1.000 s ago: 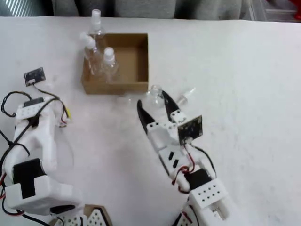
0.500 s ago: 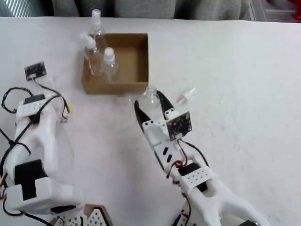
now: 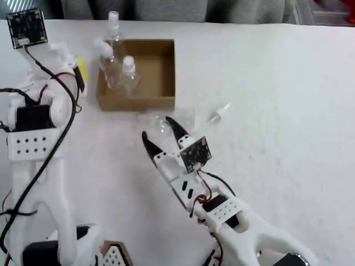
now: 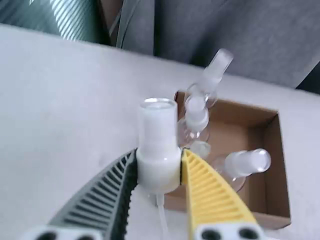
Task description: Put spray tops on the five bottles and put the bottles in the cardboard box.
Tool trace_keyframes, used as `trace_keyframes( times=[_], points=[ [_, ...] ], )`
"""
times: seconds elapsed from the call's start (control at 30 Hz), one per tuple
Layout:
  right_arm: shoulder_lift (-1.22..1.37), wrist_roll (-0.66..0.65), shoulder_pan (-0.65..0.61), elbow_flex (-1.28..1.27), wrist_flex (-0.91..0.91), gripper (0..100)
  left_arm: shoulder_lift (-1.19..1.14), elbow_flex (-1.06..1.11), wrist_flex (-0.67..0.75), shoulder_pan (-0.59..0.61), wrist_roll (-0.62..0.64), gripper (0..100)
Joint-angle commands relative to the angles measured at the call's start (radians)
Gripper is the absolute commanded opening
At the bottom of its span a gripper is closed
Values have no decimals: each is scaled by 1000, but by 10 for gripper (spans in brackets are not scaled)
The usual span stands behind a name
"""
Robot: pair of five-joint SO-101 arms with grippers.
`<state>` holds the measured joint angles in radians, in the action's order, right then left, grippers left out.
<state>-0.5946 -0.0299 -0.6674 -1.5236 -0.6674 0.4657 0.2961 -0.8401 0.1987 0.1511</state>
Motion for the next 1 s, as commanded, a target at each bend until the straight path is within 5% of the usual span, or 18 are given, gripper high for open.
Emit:
trace_keyframes(
  times=[0.0,0.57,0.8,0.97],
  points=[
    [-7,-12,-31,15,-22,17,90,-64,92,-65,-6,68],
    [-7,-12,-110,-8,-24,17,257,-74,245,-363,-2,64],
    [-7,-12,-104,-8,-24,17,260,-68,238,-364,160,64],
    [-7,-5,-64,-2,-25,17,260,-66,238,-374,160,64]
  ],
)
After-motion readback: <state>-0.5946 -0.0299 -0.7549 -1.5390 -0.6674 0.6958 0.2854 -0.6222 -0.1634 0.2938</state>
